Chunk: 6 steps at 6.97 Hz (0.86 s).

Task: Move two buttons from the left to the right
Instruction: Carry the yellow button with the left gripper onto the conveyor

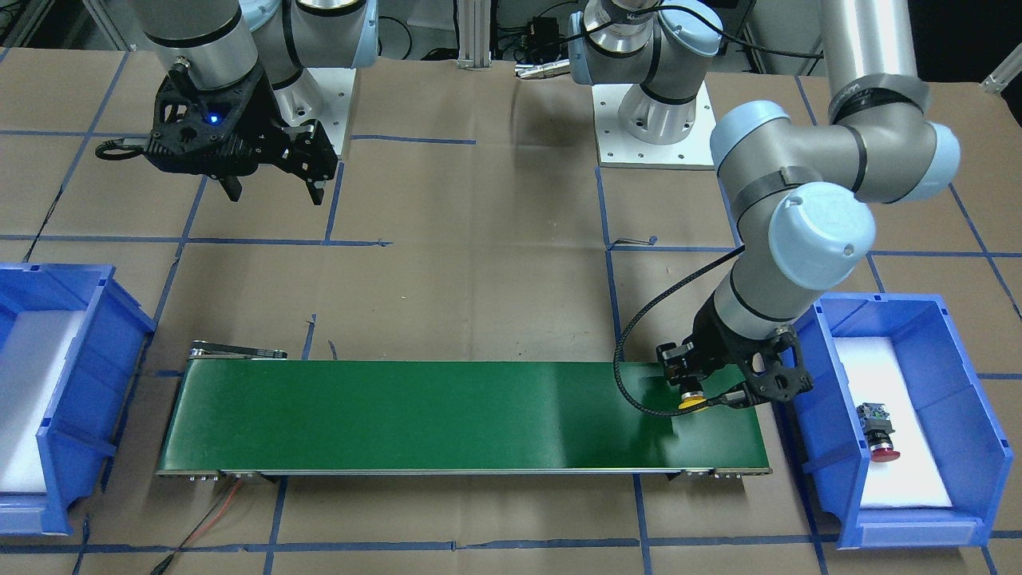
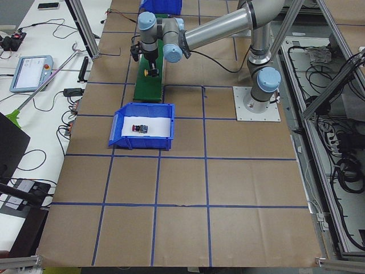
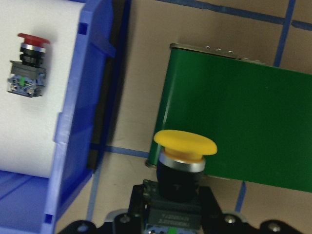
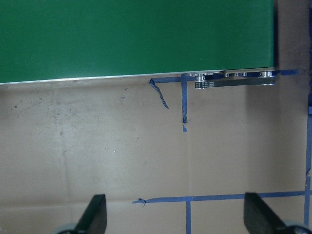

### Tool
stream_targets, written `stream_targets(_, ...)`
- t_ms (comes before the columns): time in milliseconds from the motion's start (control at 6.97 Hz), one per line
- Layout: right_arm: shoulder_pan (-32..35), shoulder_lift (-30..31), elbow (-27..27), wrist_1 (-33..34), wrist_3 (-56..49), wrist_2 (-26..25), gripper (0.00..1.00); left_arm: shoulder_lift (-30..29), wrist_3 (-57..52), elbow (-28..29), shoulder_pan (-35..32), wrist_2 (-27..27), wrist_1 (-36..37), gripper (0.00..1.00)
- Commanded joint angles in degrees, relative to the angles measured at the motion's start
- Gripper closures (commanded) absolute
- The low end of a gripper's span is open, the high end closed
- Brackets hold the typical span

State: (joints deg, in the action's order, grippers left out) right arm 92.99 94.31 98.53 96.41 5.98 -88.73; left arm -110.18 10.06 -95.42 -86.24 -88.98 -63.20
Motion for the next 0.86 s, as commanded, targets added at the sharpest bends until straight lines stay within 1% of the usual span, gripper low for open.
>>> stream_targets(0,0.0,-0.09,0.0,0.0,0.0,-0.04,0.0,-3.29,1.54,-0.29,-1.64,-0.05,4.04,0.89)
stream_targets(143,0.0,0.0,0.0,0.0,0.0,-0.04,0.0,-3.64,1.54,-0.38,-1.65,-0.05,4.05,0.89)
stream_targets(287,0.0,0.0,0.0,0.0,0.0,-0.04,0.0,-3.9,1.54,-0.38,-1.65,-0.05,4.05,0.75)
stream_targets(430,0.0,0.0,0.0,0.0,0.0,-0.04,0.0,-3.73,1.63,-0.3,-1.65,-0.32,4.05,0.06)
stream_targets(574,0.0,0.0,0.0,0.0,0.0,-0.04,0.0,-3.21,1.63,-0.12,-1.65,-0.06,4.05,0.0)
stream_targets(717,0.0,0.0,0.0,0.0,0.0,-0.04,0.0,-2.16,1.63,1.19,-1.65,-0.14,3.7,0.0)
